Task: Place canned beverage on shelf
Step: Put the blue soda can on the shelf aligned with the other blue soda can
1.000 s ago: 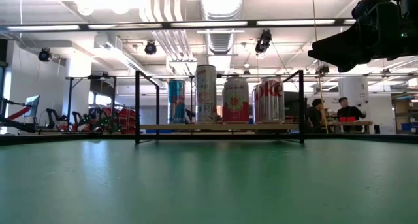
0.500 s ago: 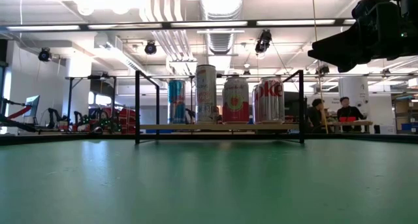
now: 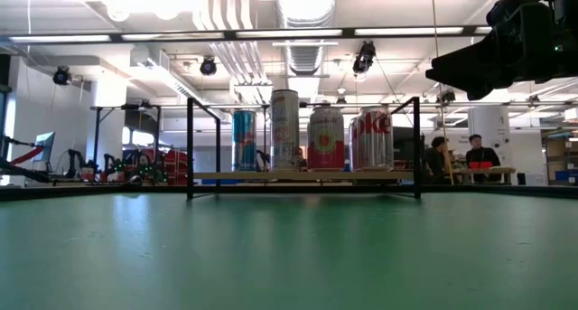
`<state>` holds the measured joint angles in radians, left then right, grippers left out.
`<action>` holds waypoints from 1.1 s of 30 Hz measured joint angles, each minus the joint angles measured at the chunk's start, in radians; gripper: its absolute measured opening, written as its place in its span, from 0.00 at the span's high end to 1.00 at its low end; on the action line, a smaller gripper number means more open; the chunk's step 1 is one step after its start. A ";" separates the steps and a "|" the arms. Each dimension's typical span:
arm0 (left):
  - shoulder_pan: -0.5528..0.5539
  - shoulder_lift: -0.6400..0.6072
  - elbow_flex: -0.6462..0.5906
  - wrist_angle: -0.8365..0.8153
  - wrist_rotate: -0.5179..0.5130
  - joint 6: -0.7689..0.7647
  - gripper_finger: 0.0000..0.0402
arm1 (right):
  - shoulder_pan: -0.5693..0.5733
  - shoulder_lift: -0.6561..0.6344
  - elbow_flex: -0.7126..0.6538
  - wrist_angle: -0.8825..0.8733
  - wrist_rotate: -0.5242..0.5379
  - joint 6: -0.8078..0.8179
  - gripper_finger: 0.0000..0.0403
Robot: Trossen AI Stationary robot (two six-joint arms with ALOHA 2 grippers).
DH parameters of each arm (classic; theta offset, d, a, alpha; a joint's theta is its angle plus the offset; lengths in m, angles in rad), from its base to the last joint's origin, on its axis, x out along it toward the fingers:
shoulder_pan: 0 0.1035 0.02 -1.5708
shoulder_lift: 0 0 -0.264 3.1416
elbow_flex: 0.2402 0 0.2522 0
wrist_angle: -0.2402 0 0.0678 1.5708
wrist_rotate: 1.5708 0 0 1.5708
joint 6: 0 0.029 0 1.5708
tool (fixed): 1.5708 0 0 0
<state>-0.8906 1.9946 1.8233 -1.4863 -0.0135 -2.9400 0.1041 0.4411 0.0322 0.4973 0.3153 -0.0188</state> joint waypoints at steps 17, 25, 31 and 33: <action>0.010 0.014 -0.006 -0.033 -0.051 0.140 0.46 | 0.000 0.000 0.000 0.000 0.000 0.000 0.52; 0.154 -0.005 -0.006 -0.058 -0.086 0.693 0.46 | 0.000 0.000 0.000 0.000 0.000 0.000 0.52; 0.298 -0.021 -0.004 -0.042 -0.206 1.136 0.46 | 0.000 0.000 0.000 0.000 0.000 0.000 0.52; 0.324 -0.024 0.006 -0.034 -0.281 1.233 0.46 | 0.000 0.000 0.000 0.000 0.000 0.000 0.52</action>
<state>-0.5665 1.9703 1.8295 -1.5204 -0.2945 -1.7067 0.1041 0.4410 0.0322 0.4973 0.3150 -0.0189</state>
